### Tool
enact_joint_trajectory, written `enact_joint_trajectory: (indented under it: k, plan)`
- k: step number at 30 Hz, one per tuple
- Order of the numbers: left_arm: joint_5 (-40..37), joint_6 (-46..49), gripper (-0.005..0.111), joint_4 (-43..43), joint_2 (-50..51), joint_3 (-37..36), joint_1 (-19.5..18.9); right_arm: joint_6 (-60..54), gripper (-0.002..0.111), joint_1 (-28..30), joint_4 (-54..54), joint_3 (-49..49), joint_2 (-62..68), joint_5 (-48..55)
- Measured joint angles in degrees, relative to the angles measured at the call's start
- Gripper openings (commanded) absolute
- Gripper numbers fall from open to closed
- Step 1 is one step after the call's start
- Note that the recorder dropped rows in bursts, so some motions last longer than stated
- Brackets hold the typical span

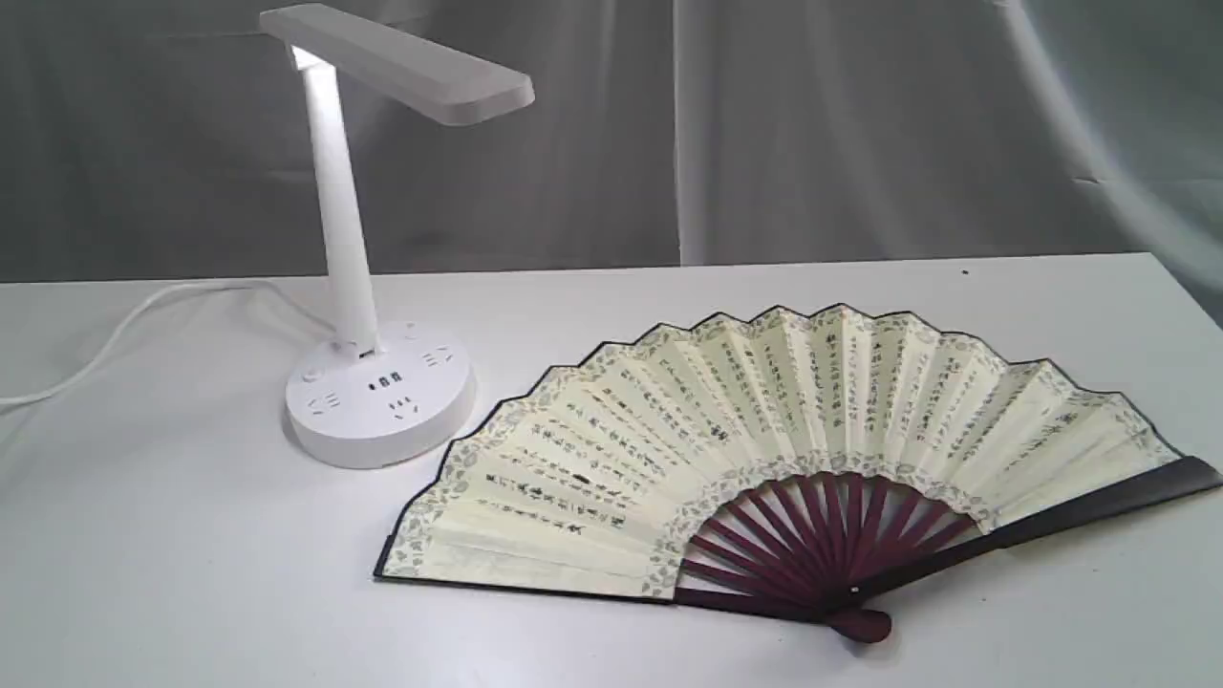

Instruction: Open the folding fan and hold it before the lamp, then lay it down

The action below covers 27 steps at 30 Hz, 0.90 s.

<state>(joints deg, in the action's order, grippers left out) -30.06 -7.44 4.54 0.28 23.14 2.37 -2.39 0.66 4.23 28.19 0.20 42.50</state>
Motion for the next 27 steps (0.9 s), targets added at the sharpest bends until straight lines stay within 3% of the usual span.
enact_joint_trajectory:
  k: [9, 15, 27]
  plan:
    - [19.3, 0.0, 0.0, -0.6, -0.1, -15.6, 0.0, 0.2, 0.0, 0.0, -0.5, -16.9, 0.0, -26.8]
    - [27.0, 0.0, 0.0, -0.6, -0.1, -22.0, 0.0, 0.3, 0.0, 0.0, -2.0, -24.7, 0.0, -33.8]
    - [23.9, 0.0, 0.0, -0.6, -0.1, -22.8, 0.0, 1.1, 0.0, 0.0, -5.1, -28.0, 0.1, -34.3]
